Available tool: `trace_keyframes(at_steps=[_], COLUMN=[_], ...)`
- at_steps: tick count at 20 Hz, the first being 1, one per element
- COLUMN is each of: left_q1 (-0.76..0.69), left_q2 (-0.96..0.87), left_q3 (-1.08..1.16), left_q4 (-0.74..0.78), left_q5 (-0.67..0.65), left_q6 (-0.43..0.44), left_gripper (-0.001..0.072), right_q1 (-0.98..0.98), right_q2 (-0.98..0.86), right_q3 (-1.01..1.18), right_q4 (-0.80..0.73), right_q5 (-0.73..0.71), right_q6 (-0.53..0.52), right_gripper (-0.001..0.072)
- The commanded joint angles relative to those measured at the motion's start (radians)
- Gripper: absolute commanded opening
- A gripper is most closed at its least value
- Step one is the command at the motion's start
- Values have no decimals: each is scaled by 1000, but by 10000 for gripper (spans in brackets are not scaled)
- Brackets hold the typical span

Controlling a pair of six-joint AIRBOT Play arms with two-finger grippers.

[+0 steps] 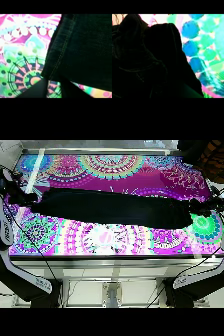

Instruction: Fold the clothes and pants, and hang the long-sleeved shirts on hangers.

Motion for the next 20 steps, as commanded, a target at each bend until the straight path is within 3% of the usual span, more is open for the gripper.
trace_keyframes(at_steps=[1, 5, 11, 17, 20], left_q1=[-10, -9, -28, -30, -38], left_q2=[-8, -7, -38, -148, -175], left_q3=[1, 1, 1, 1, 1], left_q4=[6, 27, -88, -222, -247], left_q5=[55, 93, 430, 526, 594], left_q6=[30, 30, 29, 70, 79], left_gripper=[639, 639, 575, 484, 484], right_q1=[1, 1, 1, 1, 1], right_q2=[0, 0, -1, -1, -1], right_q3=[1, 1, 1, 1, 1], right_q4=[0, 0, 0, 0, 1], right_q5=[6, 15, 9, 7, 8], right_q6=[-1, -1, 0, 0, 0], right_gripper=[200, 200, 201, 200, 200])
